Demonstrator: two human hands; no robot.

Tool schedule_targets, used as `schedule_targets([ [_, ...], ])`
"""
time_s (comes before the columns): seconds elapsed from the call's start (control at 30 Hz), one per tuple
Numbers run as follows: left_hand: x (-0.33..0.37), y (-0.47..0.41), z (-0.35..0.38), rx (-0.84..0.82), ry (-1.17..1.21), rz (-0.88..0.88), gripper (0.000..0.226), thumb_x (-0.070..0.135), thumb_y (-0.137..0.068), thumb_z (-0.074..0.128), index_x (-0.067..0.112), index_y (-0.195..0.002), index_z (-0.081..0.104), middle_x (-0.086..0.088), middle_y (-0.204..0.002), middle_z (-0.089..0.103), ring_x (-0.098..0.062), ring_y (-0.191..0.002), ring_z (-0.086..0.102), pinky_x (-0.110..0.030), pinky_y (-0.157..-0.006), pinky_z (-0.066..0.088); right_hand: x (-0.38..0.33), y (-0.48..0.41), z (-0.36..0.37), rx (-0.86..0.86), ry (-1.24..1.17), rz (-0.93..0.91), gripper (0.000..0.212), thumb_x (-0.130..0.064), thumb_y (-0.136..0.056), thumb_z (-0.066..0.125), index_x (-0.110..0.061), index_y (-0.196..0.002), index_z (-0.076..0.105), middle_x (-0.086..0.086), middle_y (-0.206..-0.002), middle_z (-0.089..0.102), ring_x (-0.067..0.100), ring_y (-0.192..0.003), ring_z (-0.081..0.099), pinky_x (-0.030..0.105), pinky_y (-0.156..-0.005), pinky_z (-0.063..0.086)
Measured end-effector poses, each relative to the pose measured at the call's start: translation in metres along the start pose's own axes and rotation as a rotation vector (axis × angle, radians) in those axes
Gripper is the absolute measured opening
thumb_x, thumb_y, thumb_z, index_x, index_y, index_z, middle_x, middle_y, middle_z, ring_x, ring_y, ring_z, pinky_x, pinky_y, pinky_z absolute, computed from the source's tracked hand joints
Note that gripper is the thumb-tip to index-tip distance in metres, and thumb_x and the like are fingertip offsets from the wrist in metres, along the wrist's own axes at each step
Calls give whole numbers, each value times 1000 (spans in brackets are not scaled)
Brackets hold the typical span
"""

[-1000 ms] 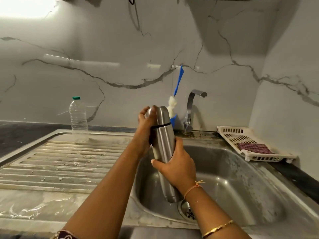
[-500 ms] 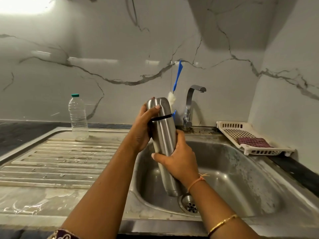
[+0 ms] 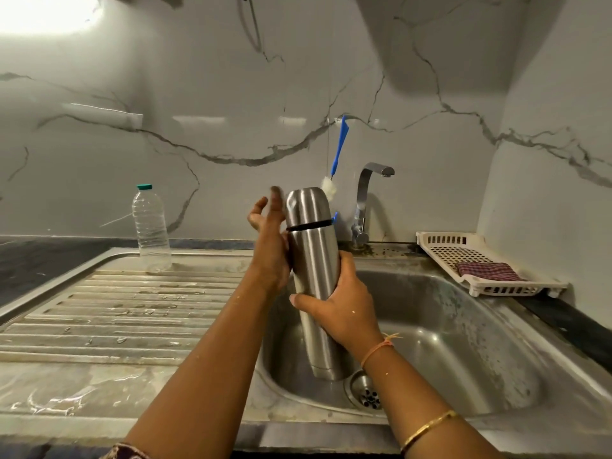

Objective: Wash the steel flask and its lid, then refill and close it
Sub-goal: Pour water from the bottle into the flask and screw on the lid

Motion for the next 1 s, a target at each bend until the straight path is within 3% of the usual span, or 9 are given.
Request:
schedule_targets([
  [0.1,0,5,4,38,-167,59,90,45,-56,74,27,-131,27,-7,-110,55,-19,-86,64,-33,-72,55,3,-1,3,-36,142,-22,90,-50,-60,79,-32,-132,29,-5,-111,60,18,-93,63,40,-84,55],
  [0.2,-6,4,-3,-33,-31,-41,86,38,-59,84,21,-130,37,-5,-103,62,-16,-81,67,-31,-66,55,3,-2,4,-148,-143,-21,85,-35,-58,85,-33,-127,37,-10,-107,60,11,-92,63,34,-84,56],
  [0.37,-7,-2,-17,13,366,-59,71,14,-86,61,25,-144,22,-15,-126,53,-24,-91,66,-35,-66,59,3,-3,-2,-73,-256,-2,83,-25,-61,87,-30,-128,38,-12,-105,60,7,-90,63,26,-82,54],
  [0.5,-2,4,-11,75,98,19,92,54,-63,75,24,-135,27,-14,-122,56,-21,-96,64,-37,-82,56,5,1,-11,76,154,-1,86,-43,-66,79,-28,-134,30,-4,-115,59,18,-97,63,36,-86,53],
  [0.57,2,8,0,91,-168,75,96,54,-55,78,26,-133,30,-10,-122,53,-17,-94,60,-35,-84,53,5,2,-10,59,309,-30,91,-49,-67,75,-27,-140,23,-1,-122,56,21,-101,61,38,-88,52],
  [0.67,12,7,2,88,-284,143,99,41,-52,87,33,-134,32,-9,-130,45,-23,-102,58,-40,-87,54,3,0,-4,-62,247,-83,94,-49,-66,76,-31,-141,21,-3,-123,55,18,-102,60,37,-90,53],
  [0.8,6,2,-7,-87,-27,27,129,45,-30,93,44,-140,24,-13,-128,49,-27,-102,63,-40,-80,56,3,-1,-1,-115,25,-69,93,-46,-58,81,-35,-134,29,-8,-112,59,14,-95,62,39,-86,54],
  [0.9,1,6,-11,-19,10,15,102,27,-61,77,36,-143,17,-11,-118,56,-20,-94,63,-34,-74,54,10,0,2,-82,40,-33,91,-47,-58,80,-35,-133,29,-8,-113,59,14,-95,62,40,-86,55],
  [1.0,-1,9,-5,51,-93,11,85,34,-58,75,27,-133,35,-11,-118,58,-18,-91,63,-31,-73,54,9,2,1,-23,234,-23,91,-47,-66,77,-31,-139,24,-3,-120,57,18,-99,62,36,-86,54],
])
Point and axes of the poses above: each hand's wrist, its own y-axis away from the middle knuckle, its own z-axis out of the palm, x = y × z, the point moved 7 cm from there along -y, towards the middle knuckle
